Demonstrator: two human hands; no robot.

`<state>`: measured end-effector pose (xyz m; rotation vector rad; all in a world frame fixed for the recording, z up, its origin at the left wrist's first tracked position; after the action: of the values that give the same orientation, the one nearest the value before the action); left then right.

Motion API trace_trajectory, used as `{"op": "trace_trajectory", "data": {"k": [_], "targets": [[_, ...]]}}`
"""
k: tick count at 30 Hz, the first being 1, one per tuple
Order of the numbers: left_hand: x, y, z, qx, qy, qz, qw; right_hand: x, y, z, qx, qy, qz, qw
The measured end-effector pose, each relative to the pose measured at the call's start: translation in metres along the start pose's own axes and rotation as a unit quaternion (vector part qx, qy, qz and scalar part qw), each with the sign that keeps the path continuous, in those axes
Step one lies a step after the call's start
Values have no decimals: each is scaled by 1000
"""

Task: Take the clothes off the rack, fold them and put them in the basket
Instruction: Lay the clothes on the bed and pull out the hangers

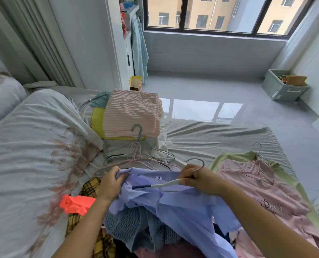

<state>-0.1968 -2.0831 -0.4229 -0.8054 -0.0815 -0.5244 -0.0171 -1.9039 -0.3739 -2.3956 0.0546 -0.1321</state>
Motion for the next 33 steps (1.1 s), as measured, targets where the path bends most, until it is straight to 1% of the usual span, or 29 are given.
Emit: {"op": "trace_trajectory", "data": {"k": [2,3,5,6,9,11,12,13,15,16,17,18,19,21,22,23,24,25,26,27,28,29,30,31,32,33], "targets": [[11,-13,0,-86,53,74,992,4,-3,16,-18,48,34,998],[11,-15,-3,-82,53,70,993,6,-3,23,-26,71,47,996],[3,-6,-15,-26,26,5,999,9,2,29,-48,81,43,995],[-1,-1,-23,-22,12,-14,1000,10,6,28,-69,78,39,994],[-18,6,-52,-48,-28,-46,997,15,17,23,-153,63,39,985],[-21,21,-74,-98,-74,-100,987,18,22,23,-237,61,56,968],[-18,34,-81,-138,-83,-133,978,19,22,26,-281,69,81,954],[-12,47,-83,-181,-73,-155,968,19,20,31,-318,86,121,936],[5,75,-70,-267,-8,-184,946,19,12,45,-365,128,243,889],[18,90,-62,-297,29,-204,932,19,7,50,-365,141,303,869],[29,103,-59,-323,54,-230,917,18,1,53,-347,144,348,859],[34,112,-64,-335,55,-246,908,16,-5,54,-325,142,375,856],[34,113,-70,-340,41,-247,907,12,-11,52,-316,131,394,853],[26,106,-76,-345,17,-228,910,2,-26,44,-339,90,427,833],[20,100,-75,-351,12,-204,914,-4,-34,41,-354,67,438,824],[15,94,-66,-322,9,-182,929,-14,-39,35,-367,48,439,819],[13,83,-42,-231,16,-152,961,-26,-40,30,-365,37,426,827],[10,69,-17,-90,7,-137,986,-41,-35,26,-354,32,403,844],[7,61,6,82,-22,-152,985,-57,-27,22,-326,29,371,869],[2,60,26,240,-50,-189,951,-74,-14,17,-283,21,325,902],[-5,63,39,353,-83,-217,906,-91,3,14,-234,14,272,933],[-19,67,41,433,-128,-220,865,-105,21,13,-200,3,224,954],[-33,69,37,489,-181,-209,827,-114,32,17,-183,2,201,962],[-48,73,26,527,-232,-201,793,-122,39,24,-186,6,193,963],[-60,77,18,551,-264,-203,765,-130,44,32,-181,8,184,966],[-73,84,10,555,-280,-213,754,-138,47,40,-170,14,177,969]]}}
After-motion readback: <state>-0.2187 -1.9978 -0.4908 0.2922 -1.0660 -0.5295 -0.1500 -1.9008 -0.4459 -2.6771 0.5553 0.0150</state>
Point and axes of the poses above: each hand's wrist, its own x-axis away from the middle knuckle, its own y-axis out of the palm, z = x × y, the point moved 10 cm from there along -x, towards the middle knuckle, and after that the axes turned 14 degrees about -y, right-handed, at the moved point
